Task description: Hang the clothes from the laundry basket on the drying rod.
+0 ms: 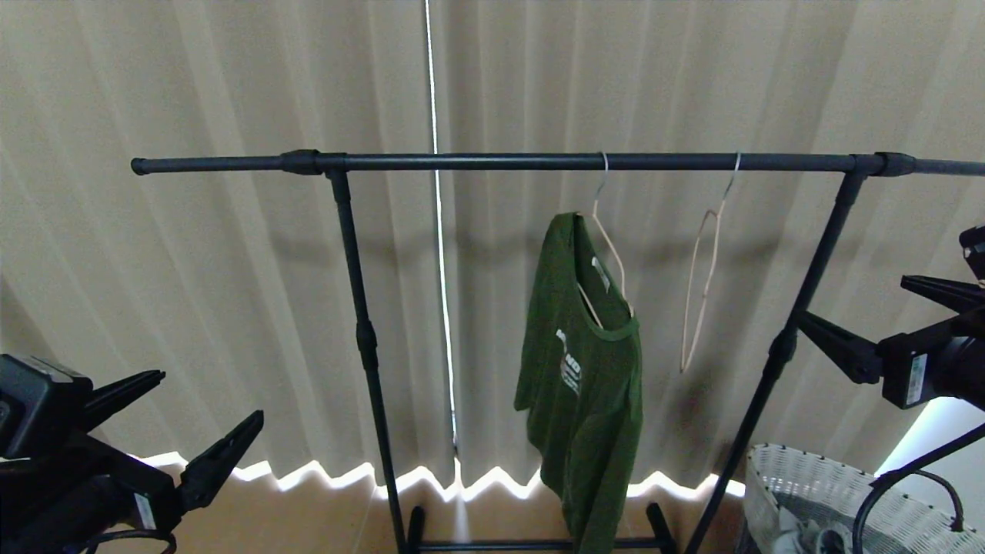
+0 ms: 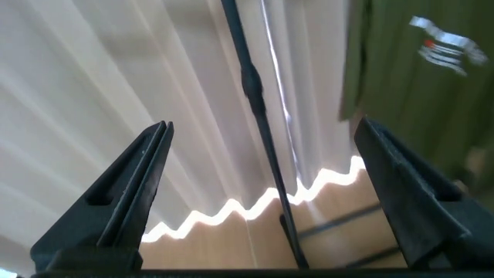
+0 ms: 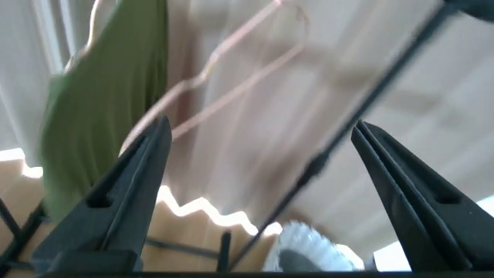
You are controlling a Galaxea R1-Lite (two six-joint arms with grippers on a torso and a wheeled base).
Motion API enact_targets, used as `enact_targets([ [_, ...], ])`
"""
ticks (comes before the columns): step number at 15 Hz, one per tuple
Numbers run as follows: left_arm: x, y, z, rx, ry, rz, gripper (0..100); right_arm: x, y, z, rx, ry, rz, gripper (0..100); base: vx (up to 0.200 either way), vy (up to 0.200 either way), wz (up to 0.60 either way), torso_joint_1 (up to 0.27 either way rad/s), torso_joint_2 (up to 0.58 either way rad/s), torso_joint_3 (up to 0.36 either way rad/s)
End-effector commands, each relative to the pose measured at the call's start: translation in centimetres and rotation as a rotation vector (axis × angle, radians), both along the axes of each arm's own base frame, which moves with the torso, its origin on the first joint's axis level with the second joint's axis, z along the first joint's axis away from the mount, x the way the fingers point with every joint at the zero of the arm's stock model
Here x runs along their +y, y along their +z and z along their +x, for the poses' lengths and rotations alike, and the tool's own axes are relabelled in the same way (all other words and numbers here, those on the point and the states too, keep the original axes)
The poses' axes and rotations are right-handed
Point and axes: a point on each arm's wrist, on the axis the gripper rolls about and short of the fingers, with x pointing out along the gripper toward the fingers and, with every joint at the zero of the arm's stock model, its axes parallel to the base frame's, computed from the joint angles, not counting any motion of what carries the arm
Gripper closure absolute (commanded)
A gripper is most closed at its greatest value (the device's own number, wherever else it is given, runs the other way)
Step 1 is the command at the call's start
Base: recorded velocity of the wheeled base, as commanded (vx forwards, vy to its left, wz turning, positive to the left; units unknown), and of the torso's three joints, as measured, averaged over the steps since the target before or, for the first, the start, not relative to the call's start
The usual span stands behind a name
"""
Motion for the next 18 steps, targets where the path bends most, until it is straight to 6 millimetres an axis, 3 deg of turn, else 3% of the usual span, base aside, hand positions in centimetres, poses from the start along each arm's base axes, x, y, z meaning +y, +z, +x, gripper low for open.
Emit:
enact_targets([
  [1,0.0,-0.2,-0.1,0.005,-0.003,0.003,0,-0.2,-0.1,-0.3,0.001,-0.01,-0.002,0,0.0,0.0,0.0,0.0,0.0,0.0],
  [6,0.1,-0.4,-0.7,0.001,-0.011,-0.002,0,-0.9,-0.6,-0.6,0.009,-0.035,-0.031,0,0.0,0.0,0.0,0.0,0.0,0.0],
  [12,-0.5,0.8,-0.1,-0.026,-0.04,-0.038,0,-1.7,-1.3,-1.9,0.006,-0.05,-0.117,0,0.0,0.0,0.0,0.0,0.0,0.0],
  [15,-0.5,1.0,0.0,0.018,-0.036,-0.051,0,-1.9,-1.3,-1.9,0.009,-0.059,-0.132,0,0.0,0.0,0.0,0.0,0.0,0.0],
  [18,-0.6,1.7,-1.2,0.143,-0.09,-0.095,0,-2.0,-2.0,-2.2,0.027,-0.053,-0.171,0,0.0,0.0,0.0,0.0,0.0,0.0],
])
